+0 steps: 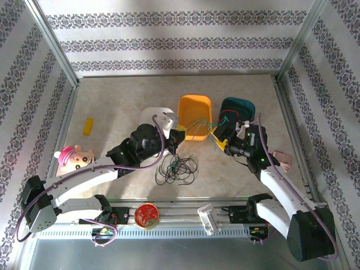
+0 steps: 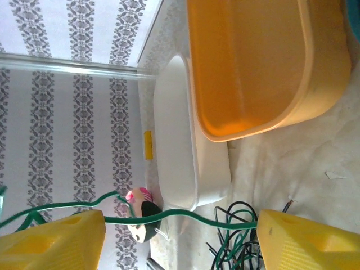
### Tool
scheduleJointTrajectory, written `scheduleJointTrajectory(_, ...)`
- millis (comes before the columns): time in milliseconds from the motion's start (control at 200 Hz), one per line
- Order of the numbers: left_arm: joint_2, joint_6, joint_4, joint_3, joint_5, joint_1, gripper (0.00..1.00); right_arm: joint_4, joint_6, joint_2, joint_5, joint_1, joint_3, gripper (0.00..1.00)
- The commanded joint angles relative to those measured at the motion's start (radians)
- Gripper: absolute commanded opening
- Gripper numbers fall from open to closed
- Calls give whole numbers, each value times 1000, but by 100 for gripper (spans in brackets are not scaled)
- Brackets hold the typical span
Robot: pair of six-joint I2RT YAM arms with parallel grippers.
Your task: Untangle the cables
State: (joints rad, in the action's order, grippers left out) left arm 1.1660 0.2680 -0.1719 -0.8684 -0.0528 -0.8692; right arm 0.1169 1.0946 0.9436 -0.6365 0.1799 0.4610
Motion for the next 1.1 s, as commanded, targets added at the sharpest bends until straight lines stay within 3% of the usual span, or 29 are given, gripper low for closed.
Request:
scheduleJointTrajectory(0, -4, -7, -10, -53, -28, 10, 0, -121, -187, -20, -15, 7, 49, 71)
scheduleJointTrajectory(320, -20, -5, 8, -67, -83, 10, 0, -189, -360, 16, -83, 21, 76, 69)
scheduleJointTrajectory(610, -25, 3, 8, -70, -165, 10, 0, -225, -432, 42, 10, 53, 100, 65)
scheduleJointTrajectory(665, -25, 5, 12, -72, -164, 10, 0, -228, -442, 51, 16, 52, 108, 57)
scheduleJointTrajectory(775, -34, 11, 17, -66, -128, 10, 0, -237, -450, 53, 15, 53, 119, 24)
scheduleJointTrajectory(849, -35, 14, 34, -63, -50, 10, 0, -237, -447, 32, 30, 52, 112, 8)
scheduleJointTrajectory(924, -30, 22, 57, -62, 46, 10, 0, -234, -430, -4, 60, 50, 101, 0)
scheduleJointTrajectory(1094, 17, 24, 126, -75, 112, 17, 0, -164, -354, -81, 49, 17, 80, 0)
